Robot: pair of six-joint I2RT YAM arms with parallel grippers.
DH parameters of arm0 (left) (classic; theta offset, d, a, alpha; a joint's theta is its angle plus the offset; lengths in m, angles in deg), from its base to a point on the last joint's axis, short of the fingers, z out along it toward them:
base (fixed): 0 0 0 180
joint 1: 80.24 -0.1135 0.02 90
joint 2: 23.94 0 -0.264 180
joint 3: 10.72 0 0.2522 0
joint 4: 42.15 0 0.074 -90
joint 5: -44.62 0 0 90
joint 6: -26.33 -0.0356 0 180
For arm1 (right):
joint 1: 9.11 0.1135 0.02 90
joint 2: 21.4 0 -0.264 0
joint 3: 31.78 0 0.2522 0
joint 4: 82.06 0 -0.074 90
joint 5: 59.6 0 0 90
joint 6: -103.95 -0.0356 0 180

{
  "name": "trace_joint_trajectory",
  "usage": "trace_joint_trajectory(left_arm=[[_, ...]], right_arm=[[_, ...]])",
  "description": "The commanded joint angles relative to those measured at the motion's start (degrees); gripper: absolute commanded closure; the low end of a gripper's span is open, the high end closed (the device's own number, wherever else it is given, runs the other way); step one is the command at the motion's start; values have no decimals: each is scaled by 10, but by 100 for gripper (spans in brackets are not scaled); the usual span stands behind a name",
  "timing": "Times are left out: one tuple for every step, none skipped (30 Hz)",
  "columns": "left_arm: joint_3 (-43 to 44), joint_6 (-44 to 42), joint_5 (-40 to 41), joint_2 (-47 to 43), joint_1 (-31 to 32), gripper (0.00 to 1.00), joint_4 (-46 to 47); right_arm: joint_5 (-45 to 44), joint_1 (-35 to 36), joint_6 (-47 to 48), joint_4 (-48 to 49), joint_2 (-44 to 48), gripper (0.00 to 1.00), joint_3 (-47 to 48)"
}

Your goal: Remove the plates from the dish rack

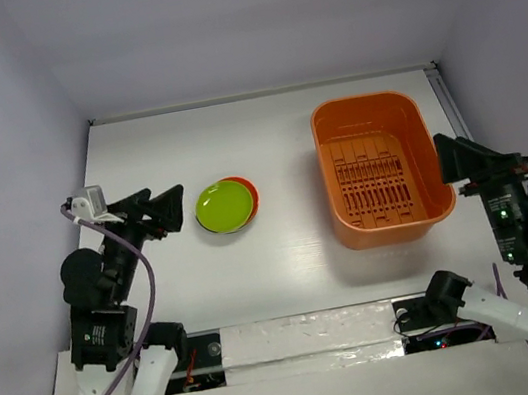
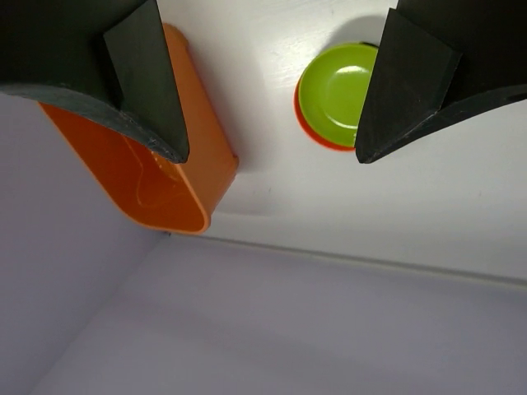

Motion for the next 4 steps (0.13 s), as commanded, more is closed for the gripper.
trace_joint_trajectory(left_arm=[[21, -1, -12, -11, -3, 21, 49], [15, 1, -17, -15, -3, 21, 55], [11, 6, -21, -22, -3, 20, 56], [11, 8, -22, -23, -3, 19, 56]], right_arm=[[-36, 3, 1, -45, -34, 1, -16], [-34, 3, -1, -48, -43, 1, -13], [-34, 3, -2, -51, -48, 1, -6], [-36, 3, -3, -60, -51, 1, -2]])
